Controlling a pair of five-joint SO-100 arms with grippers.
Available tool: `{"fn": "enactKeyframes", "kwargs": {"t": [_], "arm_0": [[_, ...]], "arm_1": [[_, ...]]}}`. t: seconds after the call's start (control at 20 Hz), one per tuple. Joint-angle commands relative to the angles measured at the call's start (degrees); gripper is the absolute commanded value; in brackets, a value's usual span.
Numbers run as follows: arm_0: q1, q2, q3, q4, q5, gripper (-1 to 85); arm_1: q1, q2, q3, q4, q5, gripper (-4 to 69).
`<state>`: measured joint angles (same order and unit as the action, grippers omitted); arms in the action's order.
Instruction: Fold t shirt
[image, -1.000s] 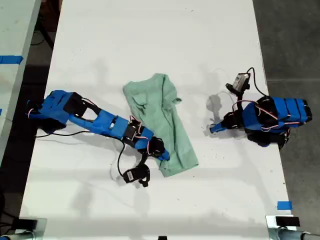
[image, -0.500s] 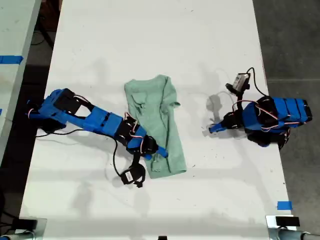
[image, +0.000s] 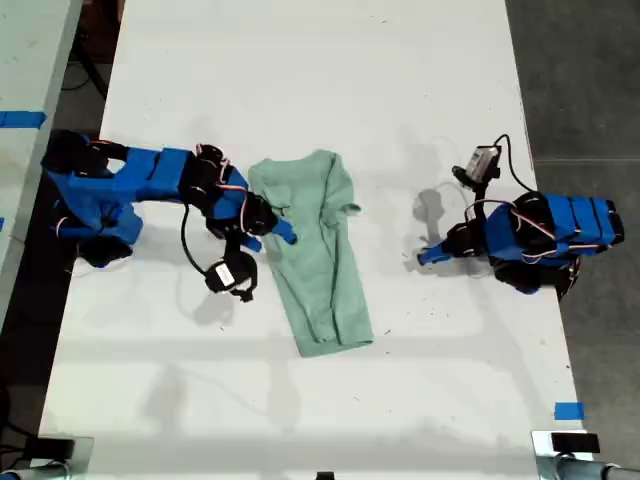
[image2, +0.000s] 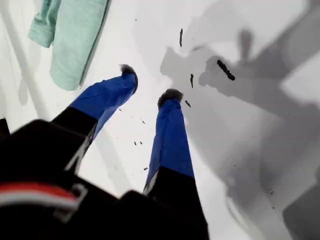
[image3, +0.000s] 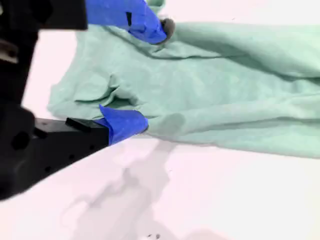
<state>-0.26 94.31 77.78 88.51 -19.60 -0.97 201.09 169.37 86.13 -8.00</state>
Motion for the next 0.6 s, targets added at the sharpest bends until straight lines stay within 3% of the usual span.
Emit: {"fn": "enactKeyframes", "kwargs": {"t": [0.0,0.05,0.15,0.3,0.45,0.55], "arm_0": [[-5.62,30.06,25.05,-1.41,-1.32,20.0],[-6.33,43.86,35.68,-4.75,-1.93,18.0],[-5.19,66.45,52.47,-5.01,-6.24,15.3],[4.39,91.14,69.43,-10.46,-16.17,7.4],[5.01,98.26,69.87,-10.2,-14.41,-0.2],[4.48,107.23,77.08,-16.7,-9.05,-0.2]], "arm_1": [[-1.14,-0.35,0.09,0.44,-0.26,12.7],[-1.14,-0.35,0.09,0.44,-0.26,12.8],[-0.44,-0.35,0.09,0.44,-0.44,13.0],[1.14,-0.35,0.18,0.35,-1.05,13.3],[2.81,-0.35,0.35,0.09,-1.85,13.9],[2.64,-0.35,1.93,-1.67,-3.43,15.0]]}}
